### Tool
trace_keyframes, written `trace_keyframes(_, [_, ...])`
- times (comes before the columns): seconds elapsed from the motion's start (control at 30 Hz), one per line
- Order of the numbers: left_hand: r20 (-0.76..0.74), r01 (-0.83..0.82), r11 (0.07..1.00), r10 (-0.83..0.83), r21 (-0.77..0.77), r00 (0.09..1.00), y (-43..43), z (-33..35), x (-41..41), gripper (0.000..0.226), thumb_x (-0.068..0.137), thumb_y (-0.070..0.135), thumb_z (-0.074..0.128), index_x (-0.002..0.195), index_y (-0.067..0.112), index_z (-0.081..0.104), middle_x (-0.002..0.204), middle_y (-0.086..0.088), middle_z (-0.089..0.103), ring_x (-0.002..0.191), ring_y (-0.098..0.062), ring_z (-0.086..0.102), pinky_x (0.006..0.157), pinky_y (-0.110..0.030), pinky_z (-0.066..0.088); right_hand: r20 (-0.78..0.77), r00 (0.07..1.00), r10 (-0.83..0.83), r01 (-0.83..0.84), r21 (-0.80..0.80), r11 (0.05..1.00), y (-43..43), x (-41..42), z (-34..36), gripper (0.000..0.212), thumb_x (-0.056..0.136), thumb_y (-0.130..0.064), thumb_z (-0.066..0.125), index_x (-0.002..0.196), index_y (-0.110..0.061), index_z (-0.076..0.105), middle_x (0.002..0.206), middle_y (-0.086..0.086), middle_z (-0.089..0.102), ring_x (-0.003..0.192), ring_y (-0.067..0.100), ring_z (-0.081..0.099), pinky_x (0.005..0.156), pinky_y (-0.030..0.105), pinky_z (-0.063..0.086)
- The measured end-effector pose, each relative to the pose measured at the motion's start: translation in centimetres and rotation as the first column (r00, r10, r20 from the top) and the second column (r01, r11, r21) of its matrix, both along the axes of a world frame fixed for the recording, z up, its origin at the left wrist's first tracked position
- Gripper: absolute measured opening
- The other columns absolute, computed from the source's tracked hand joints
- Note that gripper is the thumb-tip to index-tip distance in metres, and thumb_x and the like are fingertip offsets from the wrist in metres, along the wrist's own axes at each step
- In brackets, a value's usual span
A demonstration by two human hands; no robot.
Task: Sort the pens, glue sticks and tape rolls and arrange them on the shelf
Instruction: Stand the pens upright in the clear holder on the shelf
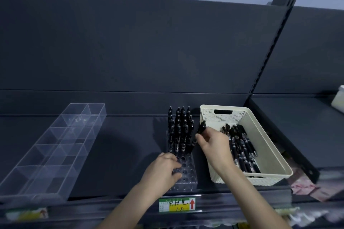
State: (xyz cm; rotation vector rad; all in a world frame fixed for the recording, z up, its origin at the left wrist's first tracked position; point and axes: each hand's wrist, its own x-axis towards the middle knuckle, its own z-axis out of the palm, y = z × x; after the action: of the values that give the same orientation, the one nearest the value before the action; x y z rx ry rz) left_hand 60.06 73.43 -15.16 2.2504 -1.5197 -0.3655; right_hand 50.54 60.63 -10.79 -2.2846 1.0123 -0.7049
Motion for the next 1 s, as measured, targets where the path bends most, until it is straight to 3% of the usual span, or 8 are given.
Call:
trace_keyframes(0.3, [0.014, 0.008, 1.000, -0.008, -0.001, 1.000, -0.3, 0.1, 0.1, 0.039, 0.090, 0.031, 0.057, 0.127, 0.019, 0.057, 0.129, 0.007, 0.050, 0.121, -0.008, 0.041, 0.102, -0.023, 0.036, -0.232, 0.972, 0.024, -0.057, -0.135, 0.989, 0.9, 0.9, -0.6, 0.022, 0.094, -0.028, 0.048, 0.081, -0.012, 0.039, 0.087, 0.015, 0.066, 0.081, 0.033, 0.062, 0.059, 0.028, 0.036])
trace_keyframes(0.4, [0.013, 0.010, 1.000, -0.010, -0.004, 1.000, -0.4, 0.1, 0.2, 0.039, 0.089, 0.031, 0.058, 0.126, 0.019, 0.057, 0.129, 0.006, 0.051, 0.120, -0.008, 0.041, 0.102, -0.023, 0.036, -0.265, 0.963, 0.051, -0.095, -0.154, 0.983, 1.0, 1.0, -1.0, 0.022, 0.094, -0.028, 0.047, 0.082, -0.013, 0.037, 0.088, 0.015, 0.065, 0.073, 0.031, 0.056, 0.060, 0.027, 0.032])
trace_keyframes(0.5, [0.009, 0.019, 1.000, -0.019, 0.004, 1.000, -0.4, 0.2, 0.2, 0.039, 0.089, 0.031, 0.059, 0.126, 0.019, 0.058, 0.129, 0.006, 0.051, 0.120, -0.009, 0.042, 0.102, -0.023, 0.036, -0.262, 0.964, 0.042, -0.080, -0.139, 0.987, 0.8, 1.1, -1.1, 0.023, 0.093, -0.028, 0.049, 0.081, -0.012, 0.038, 0.083, 0.014, 0.064, 0.066, 0.024, 0.047, 0.059, 0.027, 0.032])
trace_keyframes(0.6, [0.008, 0.026, 1.000, -0.026, 0.007, 1.000, -0.4, 0.2, 0.3, 0.038, 0.089, 0.031, 0.058, 0.126, 0.020, 0.058, 0.129, 0.007, 0.051, 0.120, -0.007, 0.041, 0.101, -0.022, 0.036, -0.270, 0.962, 0.051, -0.079, -0.094, 0.992, 0.7, 1.0, -1.1, 0.020, 0.092, -0.027, 0.052, 0.082, -0.011, 0.043, 0.088, 0.015, 0.066, 0.074, 0.029, 0.058, 0.061, 0.028, 0.038])
trace_keyframes(0.67, [-0.003, 0.029, 0.999, -0.029, 0.016, 1.000, -0.4, 0.3, 0.4, 0.037, 0.090, 0.031, 0.057, 0.125, 0.020, 0.058, 0.128, 0.008, 0.051, 0.120, -0.007, 0.042, 0.102, -0.020, 0.036, -0.228, 0.971, 0.077, -0.089, -0.045, 0.995, 0.8, 0.4, -0.9, 0.015, 0.090, -0.025, 0.056, 0.092, -0.009, 0.055, 0.093, 0.011, 0.068, 0.084, 0.026, 0.063, 0.069, 0.028, 0.046])
trace_keyframes(0.77, [-0.056, 0.019, 1.000, -0.019, 0.008, 0.998, -0.6, 1.0, 0.6, 0.034, 0.092, 0.029, 0.055, 0.125, 0.020, 0.059, 0.126, 0.007, 0.054, 0.115, -0.007, 0.050, 0.100, -0.021, 0.040, -0.074, 0.995, 0.073, -0.070, 0.040, 0.997, 0.3, -1.5, -0.3, 0.028, 0.087, -0.017, 0.060, 0.113, -0.009, 0.062, 0.102, 0.005, 0.070, 0.093, 0.016, 0.064, 0.086, 0.020, 0.047])
trace_keyframes(0.9, [-0.097, 0.012, 0.992, -0.024, -0.123, 0.995, -1.9, 3.1, -0.6, 0.028, 0.094, 0.022, 0.052, 0.119, 0.017, 0.063, 0.117, 0.005, 0.061, 0.104, -0.005, 0.057, 0.089, -0.012, 0.042, 0.015, 0.997, -0.071, 0.070, 0.047, 0.996, -2.5, -5.8, 0.6, 0.021, 0.086, -0.011, 0.060, 0.105, -0.007, 0.068, 0.095, 0.005, 0.072, 0.086, 0.014, 0.064, 0.084, 0.023, 0.049])
trace_keyframes(1.0, [-0.166, 0.073, 0.972, -0.112, -0.225, 0.980, -3.8, 5.2, -3.5, 0.027, 0.095, 0.021, 0.049, 0.117, 0.021, 0.064, 0.111, 0.013, 0.062, 0.096, 0.004, 0.054, 0.080, 0.001, 0.039, -0.103, 0.981, -0.166, 0.174, 0.071, 0.982, -5.7, -9.0, 0.5, 0.019, 0.088, -0.010, 0.057, 0.103, -0.006, 0.069, 0.095, 0.007, 0.072, 0.086, 0.019, 0.065, 0.075, 0.020, 0.045])
